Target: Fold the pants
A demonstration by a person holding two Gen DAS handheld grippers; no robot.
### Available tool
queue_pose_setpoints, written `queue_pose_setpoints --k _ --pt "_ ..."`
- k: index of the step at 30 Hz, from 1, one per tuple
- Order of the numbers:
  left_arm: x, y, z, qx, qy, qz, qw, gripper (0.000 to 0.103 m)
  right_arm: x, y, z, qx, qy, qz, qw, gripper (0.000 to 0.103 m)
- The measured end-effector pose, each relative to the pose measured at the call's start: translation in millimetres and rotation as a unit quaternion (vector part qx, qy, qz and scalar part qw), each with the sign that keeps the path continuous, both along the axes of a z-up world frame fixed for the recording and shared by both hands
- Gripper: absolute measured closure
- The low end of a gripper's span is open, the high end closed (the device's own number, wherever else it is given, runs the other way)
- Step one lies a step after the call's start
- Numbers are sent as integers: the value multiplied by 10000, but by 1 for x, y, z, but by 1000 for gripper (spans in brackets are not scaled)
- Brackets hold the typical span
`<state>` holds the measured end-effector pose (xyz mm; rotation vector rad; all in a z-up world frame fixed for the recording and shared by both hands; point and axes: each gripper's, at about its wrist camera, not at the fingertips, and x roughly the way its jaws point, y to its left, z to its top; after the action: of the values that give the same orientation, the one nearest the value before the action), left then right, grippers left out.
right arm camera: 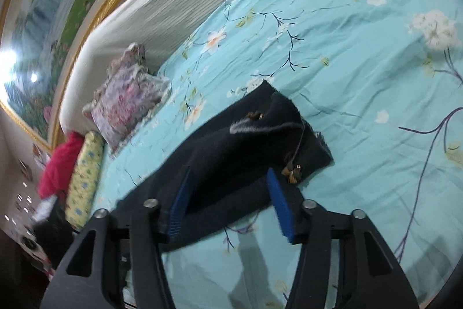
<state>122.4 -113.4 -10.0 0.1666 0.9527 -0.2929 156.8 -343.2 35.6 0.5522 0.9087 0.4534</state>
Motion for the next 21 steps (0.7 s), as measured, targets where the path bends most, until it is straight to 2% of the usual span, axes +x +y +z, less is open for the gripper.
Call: queue_pose_setpoints --k 8,10,13,14,15,16,17,19,21 --pt "21 2 -10 63 243 -120 9996 44 20 -10 -10 471 197 -231 9984 45" --pt "23 5 -11 -17 310 -71 9995 52 24 -11 -12 551 175 -291 9979 45" --pt "24 5 -10 -14 324 -118 9994 74 30 -12 -13 622 121 -330 9974 45" --pt "23 4 -9 -5 315 -149 9994 85 32 -12 -13 667 128 -350 9971 45" --pt "22 3 -8 41 287 -176 9994 89 34 -13 -13 752 107 -377 9964 45" --pt "21 1 -7 101 256 -206 9994 92 36 -13 -14 790 93 -393 9961 49" --pt "20 -1 -6 148 230 -236 9993 95 39 -14 -13 804 64 -420 9959 66" --pt "19 -3 -3 212 200 -279 9992 98 44 -12 -12 681 56 -418 9968 94" --pt "17 -3 3 194 167 -312 9992 100 47 -12 -7 695 -46 -350 9970 94"
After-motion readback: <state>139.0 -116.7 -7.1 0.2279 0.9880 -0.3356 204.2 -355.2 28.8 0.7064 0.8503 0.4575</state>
